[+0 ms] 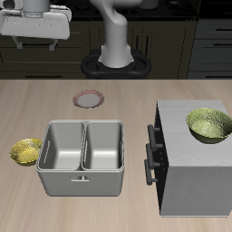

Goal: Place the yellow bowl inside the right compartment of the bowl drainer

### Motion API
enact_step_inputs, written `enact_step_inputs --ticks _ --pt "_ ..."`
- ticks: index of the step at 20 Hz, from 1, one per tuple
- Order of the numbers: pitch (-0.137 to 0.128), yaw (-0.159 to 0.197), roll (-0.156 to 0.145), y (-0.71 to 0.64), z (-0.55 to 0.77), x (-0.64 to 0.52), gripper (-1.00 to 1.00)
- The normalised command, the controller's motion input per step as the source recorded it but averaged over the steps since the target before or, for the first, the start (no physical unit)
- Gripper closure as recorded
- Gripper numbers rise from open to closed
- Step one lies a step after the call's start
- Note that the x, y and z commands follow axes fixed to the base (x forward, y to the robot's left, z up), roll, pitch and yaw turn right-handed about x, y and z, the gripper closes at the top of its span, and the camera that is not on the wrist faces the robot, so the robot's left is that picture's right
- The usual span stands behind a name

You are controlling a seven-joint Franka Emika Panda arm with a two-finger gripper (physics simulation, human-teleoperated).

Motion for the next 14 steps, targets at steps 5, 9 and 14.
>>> enact_step_inputs --ticks 5,9,14 --pt "-0.023 -0.005 -0.040 -0.40 0.12 0.12 -1.00" --pt "-0.019 0.021 0.009 -0.27 0.08 0.16 -1.00" --pt "-0.027 0.034 0.037 -0.22 0.12 0.23 -1.00"
